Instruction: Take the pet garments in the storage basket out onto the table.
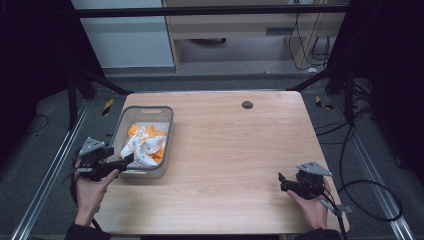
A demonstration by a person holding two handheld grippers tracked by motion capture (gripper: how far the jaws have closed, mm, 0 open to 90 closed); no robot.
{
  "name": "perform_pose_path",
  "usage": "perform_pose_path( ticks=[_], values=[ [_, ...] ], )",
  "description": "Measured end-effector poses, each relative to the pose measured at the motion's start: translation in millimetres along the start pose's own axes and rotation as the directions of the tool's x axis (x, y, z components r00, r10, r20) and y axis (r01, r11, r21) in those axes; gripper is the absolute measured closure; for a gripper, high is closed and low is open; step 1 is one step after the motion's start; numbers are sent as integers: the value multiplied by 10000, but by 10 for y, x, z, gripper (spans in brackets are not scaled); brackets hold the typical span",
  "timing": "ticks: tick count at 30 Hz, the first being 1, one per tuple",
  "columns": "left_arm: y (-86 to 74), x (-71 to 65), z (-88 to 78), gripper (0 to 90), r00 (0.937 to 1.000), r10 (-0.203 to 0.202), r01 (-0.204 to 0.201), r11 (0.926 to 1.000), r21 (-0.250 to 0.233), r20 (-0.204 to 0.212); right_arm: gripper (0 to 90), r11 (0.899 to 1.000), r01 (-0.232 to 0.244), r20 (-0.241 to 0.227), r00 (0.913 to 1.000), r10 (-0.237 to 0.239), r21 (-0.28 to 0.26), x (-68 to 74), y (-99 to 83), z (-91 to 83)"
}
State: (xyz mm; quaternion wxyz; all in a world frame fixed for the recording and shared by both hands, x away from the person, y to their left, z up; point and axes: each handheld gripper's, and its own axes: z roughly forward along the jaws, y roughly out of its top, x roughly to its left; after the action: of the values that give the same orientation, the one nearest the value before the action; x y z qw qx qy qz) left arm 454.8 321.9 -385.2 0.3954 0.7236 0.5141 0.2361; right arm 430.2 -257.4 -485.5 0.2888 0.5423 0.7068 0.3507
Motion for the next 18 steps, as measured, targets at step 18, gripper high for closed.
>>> perform_pose_path(
  ticks=[18],
  values=[
    [430, -24, 209, 187, 9972, 747, -744, 9929, 926, 1, 119, 9998, 115, -78, 9999, -113, 144, -2, -1, 20]
  ],
)
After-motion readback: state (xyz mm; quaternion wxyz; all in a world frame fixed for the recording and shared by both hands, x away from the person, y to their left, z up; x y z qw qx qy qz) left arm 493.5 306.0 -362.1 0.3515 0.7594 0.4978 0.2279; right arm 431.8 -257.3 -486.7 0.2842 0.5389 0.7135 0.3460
